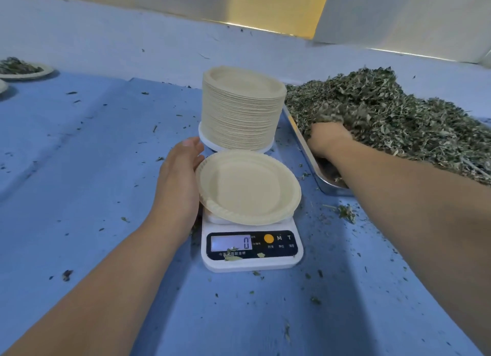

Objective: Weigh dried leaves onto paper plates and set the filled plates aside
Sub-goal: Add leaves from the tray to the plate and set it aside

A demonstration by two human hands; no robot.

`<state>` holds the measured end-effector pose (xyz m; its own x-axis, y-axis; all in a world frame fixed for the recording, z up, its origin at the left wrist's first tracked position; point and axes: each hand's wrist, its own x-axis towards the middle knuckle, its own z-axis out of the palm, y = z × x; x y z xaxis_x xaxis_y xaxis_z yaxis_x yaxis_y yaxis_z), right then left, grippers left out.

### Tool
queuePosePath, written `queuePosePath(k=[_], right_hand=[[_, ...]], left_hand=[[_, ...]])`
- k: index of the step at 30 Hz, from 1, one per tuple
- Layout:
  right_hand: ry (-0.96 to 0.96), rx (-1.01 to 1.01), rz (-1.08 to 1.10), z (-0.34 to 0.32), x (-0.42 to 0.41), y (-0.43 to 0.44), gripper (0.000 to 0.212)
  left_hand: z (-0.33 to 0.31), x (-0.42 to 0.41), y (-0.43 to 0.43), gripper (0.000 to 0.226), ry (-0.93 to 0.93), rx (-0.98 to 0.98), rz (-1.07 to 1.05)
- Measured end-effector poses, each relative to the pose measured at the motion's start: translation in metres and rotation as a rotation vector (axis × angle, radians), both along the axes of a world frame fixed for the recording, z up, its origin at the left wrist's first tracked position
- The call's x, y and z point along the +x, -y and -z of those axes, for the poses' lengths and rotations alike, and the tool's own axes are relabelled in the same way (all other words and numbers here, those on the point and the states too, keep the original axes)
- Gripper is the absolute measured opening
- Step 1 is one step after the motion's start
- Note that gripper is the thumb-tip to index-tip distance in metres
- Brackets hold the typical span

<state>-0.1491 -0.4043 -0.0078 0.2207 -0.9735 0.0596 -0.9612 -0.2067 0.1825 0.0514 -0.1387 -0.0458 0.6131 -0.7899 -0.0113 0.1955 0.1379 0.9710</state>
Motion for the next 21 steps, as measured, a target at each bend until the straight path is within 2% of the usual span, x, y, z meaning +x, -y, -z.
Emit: queuePosePath(k=[4, 7, 9, 11, 13, 14, 17, 19, 21], right_hand=[[-0.085, 0.127, -0.053, -0.019, 0.007, -0.013, 0.025], [-0.06, 0.175, -0.094, -0.033, 0.008, -0.019, 0.034], [0.06, 0.015, -0.164, -0.039, 0.005, -0.022, 0.029], [0.213, -0.263, -0.2, -0.038, -0.003, -0.021, 0.022], [0.201, -0.379, -0.141, -0.033, -0.012, -0.015, 0.021], [0.126, -0.344, -0.067, -0.029, -0.017, -0.011, 0.027], [-0.01, -0.069, 0.139, -0.012, -0.035, 0.004, 0.065], [0.002, 0.037, 0.12, -0.005, -0.039, 0.008, 0.07], [0.066, 0.081, 0.015, -0.005, -0.037, 0.005, 0.063]], left_hand=[[-0.002, -0.001, 0.0, 0.036, -0.023, -0.013, -0.023], [-0.002, -0.001, 0.0, 0.038, -0.034, -0.014, -0.038], [-0.002, -0.001, 0.0, 0.038, -0.029, -0.014, -0.039], [-0.002, -0.001, -0.001, 0.036, -0.024, -0.016, -0.039], [-0.002, -0.001, -0.001, 0.037, -0.023, -0.014, -0.043], [-0.002, -0.001, -0.001, 0.038, -0.024, -0.012, -0.045], [-0.003, -0.001, -0.001, 0.04, -0.024, -0.006, -0.043], [-0.002, 0.0, -0.001, 0.04, -0.009, -0.001, -0.037], [-0.002, 0.0, -0.001, 0.038, 0.015, 0.006, -0.032]])
